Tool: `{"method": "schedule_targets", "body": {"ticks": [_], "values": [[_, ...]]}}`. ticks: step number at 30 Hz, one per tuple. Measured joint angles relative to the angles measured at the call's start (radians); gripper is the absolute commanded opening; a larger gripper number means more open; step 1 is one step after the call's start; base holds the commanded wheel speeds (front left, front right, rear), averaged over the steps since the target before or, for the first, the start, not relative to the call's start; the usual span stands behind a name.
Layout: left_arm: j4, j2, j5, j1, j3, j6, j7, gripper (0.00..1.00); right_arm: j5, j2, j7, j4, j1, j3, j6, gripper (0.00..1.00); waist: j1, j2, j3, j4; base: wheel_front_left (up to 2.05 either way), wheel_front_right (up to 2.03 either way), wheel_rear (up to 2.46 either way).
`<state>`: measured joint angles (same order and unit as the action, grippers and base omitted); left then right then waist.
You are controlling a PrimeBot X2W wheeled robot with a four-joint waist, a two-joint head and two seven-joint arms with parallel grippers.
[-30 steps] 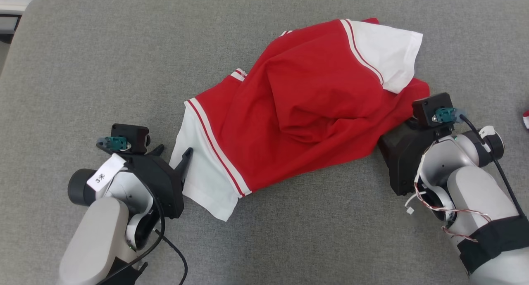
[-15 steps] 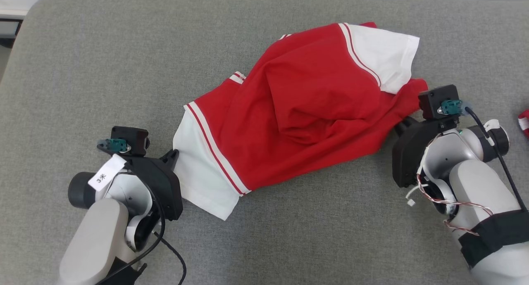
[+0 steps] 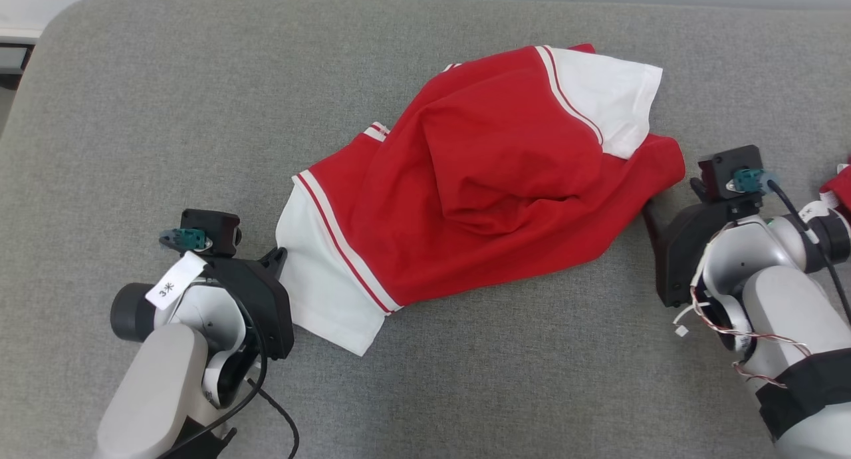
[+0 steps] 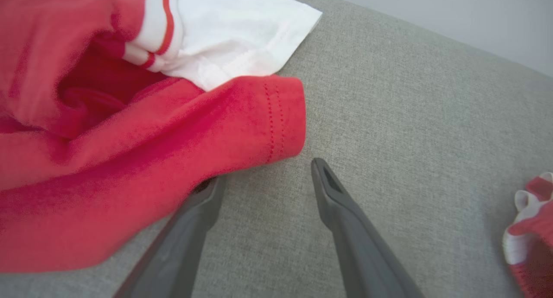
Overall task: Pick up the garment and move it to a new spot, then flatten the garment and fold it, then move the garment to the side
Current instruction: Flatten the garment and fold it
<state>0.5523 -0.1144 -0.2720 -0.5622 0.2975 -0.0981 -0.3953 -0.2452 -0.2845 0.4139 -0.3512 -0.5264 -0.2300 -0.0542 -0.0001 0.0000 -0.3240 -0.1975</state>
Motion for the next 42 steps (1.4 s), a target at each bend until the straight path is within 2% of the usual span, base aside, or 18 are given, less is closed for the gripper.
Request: {"method": "schedule_targets", "body": {"ticks": [12, 17, 18, 19, 27, 32, 37, 42], "values": [[-0.01, 0.009, -0.001, -0.008, 0.01, -0.008, 0.007, 0.0, -0.026, 0.028, 0.001, -0.008, -0.027, 0.004, -0.007, 1.0, 0.0, 0.0, -0.026, -0.021, 0.0, 0.0, 0.0], [-0.01, 0.011, -0.004, -0.017, 0.012, -0.008, 0.009, 0.0, -0.034, 0.034, -0.002, -0.01, -0.059, -0.009, 0.012, 1.0, 0.0, -0.0001, -0.041, -0.031, 0.0, 0.0, 0.0], [-0.01, 0.012, -0.008, -0.018, 0.012, -0.009, 0.01, 0.0, -0.034, 0.035, -0.008, -0.014, -0.062, -0.013, 0.016, 0.38, 0.0, -0.0001, -0.045, -0.033, 0.0, 0.0, 0.0], [-0.009, 0.012, -0.009, -0.018, 0.012, -0.009, 0.01, 0.0, -0.033, 0.035, -0.011, -0.016, -0.063, -0.014, 0.018, 0.02, 0.0, -0.0001, -0.046, -0.034, 0.0, 0.0, 0.0], [0.004, 0.019, -0.02, -0.021, 0.001, -0.009, 0.046, 0.0, -0.032, 0.033, -0.058, -0.033, -0.079, -0.002, 0.018, 0.0, 0.0, -0.0001, -0.037, -0.032, 0.0, 0.0, 0.0], [-0.05, 0.044, -0.055, -0.023, -0.03, -0.003, 0.129, 0.0, -0.032, 0.021, -0.128, 0.028, -0.079, 0.034, 0.009, 0.0, 0.0003, 0.0, -0.009, -0.024, 0.0, 0.0, 0.0], [-0.136, 0.046, -0.058, -0.024, -0.08, 0.04, 0.226, 0.0, -0.032, -0.017, -0.163, 0.106, -0.052, 0.057, 0.002, 0.0, 0.0003, -0.0001, 0.027, -0.015, 0.0, 0.0, 0.0], [-0.236, 0.049, -0.058, 0.027, -0.122, 0.1, 0.315, 0.0, -0.03, -0.05, -0.167, 0.189, 0.087, 0.082, -0.011, 0.0, 0.0002, 0.0, 0.074, -0.006, 0.0, 0.0, 0.0]]}}
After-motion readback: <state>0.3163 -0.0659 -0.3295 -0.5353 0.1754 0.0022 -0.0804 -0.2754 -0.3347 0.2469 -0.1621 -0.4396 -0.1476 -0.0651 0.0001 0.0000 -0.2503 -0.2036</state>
